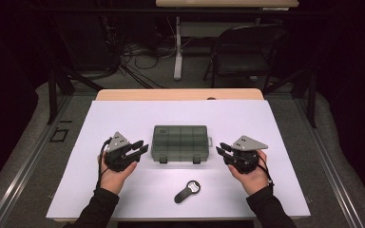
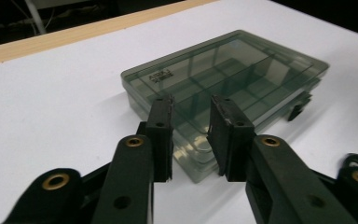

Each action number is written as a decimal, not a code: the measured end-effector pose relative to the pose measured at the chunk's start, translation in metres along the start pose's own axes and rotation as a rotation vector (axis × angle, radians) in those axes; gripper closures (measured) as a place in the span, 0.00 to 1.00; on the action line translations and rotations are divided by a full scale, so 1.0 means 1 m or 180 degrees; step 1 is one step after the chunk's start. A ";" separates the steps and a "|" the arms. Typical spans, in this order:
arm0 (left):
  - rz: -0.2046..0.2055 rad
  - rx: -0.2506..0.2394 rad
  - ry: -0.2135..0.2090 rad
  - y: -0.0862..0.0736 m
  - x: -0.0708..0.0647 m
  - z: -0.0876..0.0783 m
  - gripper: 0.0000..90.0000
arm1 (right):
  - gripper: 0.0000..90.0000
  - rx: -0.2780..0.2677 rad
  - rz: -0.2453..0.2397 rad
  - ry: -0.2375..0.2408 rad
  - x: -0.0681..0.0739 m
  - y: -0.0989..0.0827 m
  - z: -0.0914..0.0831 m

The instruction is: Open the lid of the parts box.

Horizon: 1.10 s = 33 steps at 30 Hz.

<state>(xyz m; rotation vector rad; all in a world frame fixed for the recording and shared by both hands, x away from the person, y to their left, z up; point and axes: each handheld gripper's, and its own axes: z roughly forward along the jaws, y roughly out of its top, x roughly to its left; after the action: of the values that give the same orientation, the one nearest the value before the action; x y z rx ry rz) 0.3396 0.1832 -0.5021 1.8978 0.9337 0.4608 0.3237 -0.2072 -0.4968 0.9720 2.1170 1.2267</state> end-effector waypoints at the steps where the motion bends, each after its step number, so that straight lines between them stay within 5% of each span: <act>1: -0.0020 0.0010 -0.0004 0.000 0.001 0.002 0.81 | 0.86 0.0008 -0.0008 0.0005 0.000 0.001 0.003; 11: -0.0007 0.0193 -0.0082 -0.009 0.006 0.015 1.00 | 1.00 0.0119 -0.0003 0.0109 -0.001 -0.001 0.020; 33: 0.0032 0.0490 -0.0136 -0.026 0.008 0.020 1.00 | 1.00 0.0456 0.0015 0.0226 0.011 -0.024 0.039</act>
<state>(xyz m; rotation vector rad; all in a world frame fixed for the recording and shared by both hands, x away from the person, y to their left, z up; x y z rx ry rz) 0.3473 0.1848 -0.5348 2.0440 0.9549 0.3615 0.3371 -0.1863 -0.5367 1.0084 2.2853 1.1398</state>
